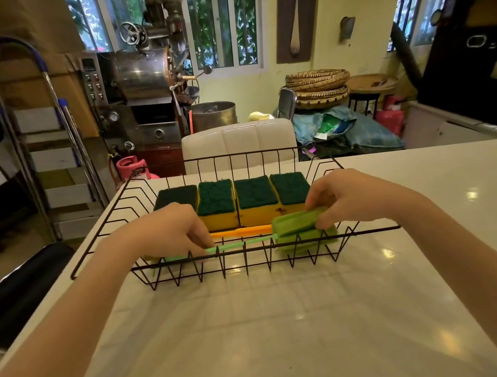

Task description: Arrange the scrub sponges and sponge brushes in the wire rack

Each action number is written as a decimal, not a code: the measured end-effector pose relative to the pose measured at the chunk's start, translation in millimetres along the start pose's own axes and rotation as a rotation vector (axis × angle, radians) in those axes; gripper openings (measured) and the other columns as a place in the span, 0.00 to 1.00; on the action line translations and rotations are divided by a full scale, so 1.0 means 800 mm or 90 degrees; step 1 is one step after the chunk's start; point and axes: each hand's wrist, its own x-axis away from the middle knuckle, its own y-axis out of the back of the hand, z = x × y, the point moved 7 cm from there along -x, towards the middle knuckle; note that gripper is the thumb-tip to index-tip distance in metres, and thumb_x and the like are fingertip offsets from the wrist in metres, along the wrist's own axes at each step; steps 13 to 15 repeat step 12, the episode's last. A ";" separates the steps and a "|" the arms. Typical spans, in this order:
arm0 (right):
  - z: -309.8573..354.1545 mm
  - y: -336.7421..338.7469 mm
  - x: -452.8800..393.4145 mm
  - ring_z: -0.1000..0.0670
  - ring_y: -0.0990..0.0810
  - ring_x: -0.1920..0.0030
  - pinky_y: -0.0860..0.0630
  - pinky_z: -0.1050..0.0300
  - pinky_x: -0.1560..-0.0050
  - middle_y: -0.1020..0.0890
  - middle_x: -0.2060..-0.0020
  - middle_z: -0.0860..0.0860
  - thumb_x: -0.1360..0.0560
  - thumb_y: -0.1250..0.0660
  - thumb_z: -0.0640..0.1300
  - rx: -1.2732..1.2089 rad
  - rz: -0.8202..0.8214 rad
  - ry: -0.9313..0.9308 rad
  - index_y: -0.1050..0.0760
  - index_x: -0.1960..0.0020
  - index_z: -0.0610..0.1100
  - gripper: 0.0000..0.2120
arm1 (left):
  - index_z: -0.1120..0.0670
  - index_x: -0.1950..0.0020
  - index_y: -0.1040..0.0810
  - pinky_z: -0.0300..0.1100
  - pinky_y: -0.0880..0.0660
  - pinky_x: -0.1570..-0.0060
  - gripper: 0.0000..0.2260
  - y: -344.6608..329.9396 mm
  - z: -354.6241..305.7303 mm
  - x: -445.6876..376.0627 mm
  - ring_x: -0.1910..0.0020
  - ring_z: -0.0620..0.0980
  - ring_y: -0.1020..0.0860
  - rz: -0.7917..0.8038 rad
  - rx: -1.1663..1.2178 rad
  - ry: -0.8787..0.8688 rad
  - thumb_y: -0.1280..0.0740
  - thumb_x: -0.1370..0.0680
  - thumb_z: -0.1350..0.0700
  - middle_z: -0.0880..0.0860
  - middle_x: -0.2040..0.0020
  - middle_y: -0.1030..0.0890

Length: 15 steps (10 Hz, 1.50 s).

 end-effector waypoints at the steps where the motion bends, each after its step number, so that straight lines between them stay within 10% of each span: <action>1: 0.001 -0.007 0.002 0.47 0.23 0.52 0.25 0.52 0.48 0.21 0.51 0.47 0.33 0.27 0.40 0.066 0.033 -0.014 0.24 0.49 0.47 0.14 | 0.52 0.44 0.21 0.26 0.29 0.56 0.13 -0.004 -0.003 -0.007 0.60 0.34 0.26 0.009 -0.019 -0.011 0.34 0.27 0.62 0.44 0.54 0.21; 6: 0.006 -0.005 0.005 0.49 0.25 0.55 0.27 0.56 0.54 0.22 0.55 0.48 0.31 0.30 0.42 0.141 0.034 -0.016 0.20 0.50 0.44 0.11 | 0.48 0.46 0.21 0.30 0.25 0.50 0.20 -0.018 0.007 -0.014 0.63 0.23 0.25 0.047 -0.009 -0.036 0.36 0.28 0.70 0.42 0.54 0.19; 9: 0.007 0.011 0.026 0.50 0.25 0.44 0.29 0.55 0.42 0.25 0.38 0.52 0.27 0.33 0.47 0.072 0.040 -0.006 0.29 0.39 0.52 0.17 | 0.46 0.48 0.20 0.37 0.24 0.47 0.12 0.002 -0.011 0.001 0.52 0.45 0.20 0.016 0.095 -0.068 0.38 0.24 0.59 0.48 0.50 0.17; 12: 0.066 0.088 0.106 0.58 0.26 0.40 0.28 0.59 0.40 0.25 0.41 0.58 0.28 0.34 0.47 -0.051 -0.220 0.184 0.32 0.38 0.54 0.19 | 0.47 0.43 0.25 0.24 0.27 0.55 0.14 0.078 -0.039 0.054 0.53 0.32 0.23 -0.372 0.214 -0.135 0.36 0.26 0.59 0.39 0.53 0.22; 15: 0.066 0.088 0.106 0.58 0.26 0.40 0.28 0.59 0.40 0.25 0.41 0.58 0.28 0.34 0.47 -0.051 -0.220 0.184 0.32 0.38 0.54 0.19 | 0.47 0.43 0.25 0.24 0.27 0.55 0.14 0.078 -0.039 0.054 0.53 0.32 0.23 -0.372 0.214 -0.135 0.36 0.26 0.59 0.39 0.53 0.22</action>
